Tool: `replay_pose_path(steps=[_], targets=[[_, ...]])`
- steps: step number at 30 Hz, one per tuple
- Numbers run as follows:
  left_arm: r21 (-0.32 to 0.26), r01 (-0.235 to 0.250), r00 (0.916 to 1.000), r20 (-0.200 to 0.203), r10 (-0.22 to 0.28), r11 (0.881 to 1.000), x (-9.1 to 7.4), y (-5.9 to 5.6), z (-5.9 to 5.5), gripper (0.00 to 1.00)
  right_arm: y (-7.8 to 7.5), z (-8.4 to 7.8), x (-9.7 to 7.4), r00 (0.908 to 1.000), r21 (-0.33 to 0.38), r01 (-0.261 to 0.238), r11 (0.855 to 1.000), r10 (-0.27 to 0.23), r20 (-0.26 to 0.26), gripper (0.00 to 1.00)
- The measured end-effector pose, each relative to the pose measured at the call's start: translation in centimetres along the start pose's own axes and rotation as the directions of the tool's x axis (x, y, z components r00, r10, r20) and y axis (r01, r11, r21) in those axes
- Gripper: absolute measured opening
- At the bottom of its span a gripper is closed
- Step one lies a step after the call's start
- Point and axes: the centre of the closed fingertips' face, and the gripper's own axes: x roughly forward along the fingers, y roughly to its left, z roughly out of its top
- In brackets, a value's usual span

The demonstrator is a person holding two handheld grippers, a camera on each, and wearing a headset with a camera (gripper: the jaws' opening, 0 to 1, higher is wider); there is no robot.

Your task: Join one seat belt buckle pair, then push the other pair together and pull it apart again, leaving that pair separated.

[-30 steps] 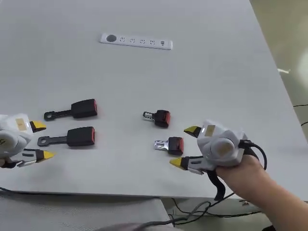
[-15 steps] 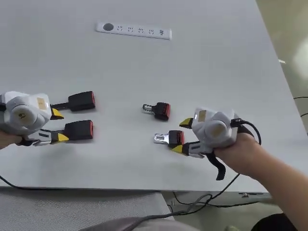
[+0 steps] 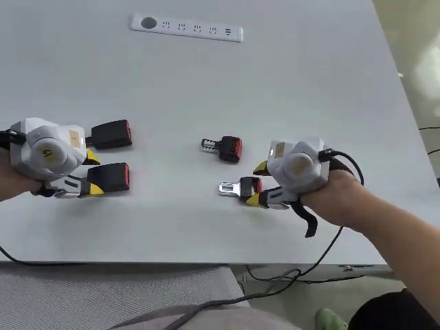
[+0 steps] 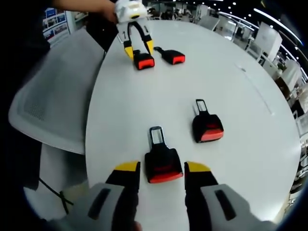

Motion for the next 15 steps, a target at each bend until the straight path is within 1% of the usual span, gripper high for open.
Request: replay_pose_path(steps=[3,4,6,10,15], targets=[[0.012,0.012,0.9999,-0.009,-0.012,1.0,0.2,0.0,0.0,0.34,0.0,-0.4,0.3,0.9998,0.001,-0.014,1.0,0.014,-0.01,0.37],[0.029,0.013,0.9998,-0.013,-0.013,0.999,0.3,0.0,0.0,0.34,0.2,-0.6,0.4,0.9995,0.006,-0.025,1.0,0.025,-0.018,0.37],[0.038,0.02,0.9996,-0.02,-0.019,0.999,0.5,-0.1,-0.1,0.33,0.1,-0.9,0.6,0.9991,0.002,-0.028,1.0,0.028,-0.031,0.37],[0.07,0.027,0.9992,-0.03,-0.025,0.997,0.5,-0.1,0.0,0.33,-0.1,-1.0,0.8,0.9988,0.011,-0.033,0.999,0.034,-0.035,0.35],[0.09,0.038,0.9987,-0.038,-0.034,0.995,0.8,-0.1,-0.2,0.33,-0.1,-1.3,1.4,0.9979,0.007,-0.052,0.999,0.052,-0.039,0.35]])
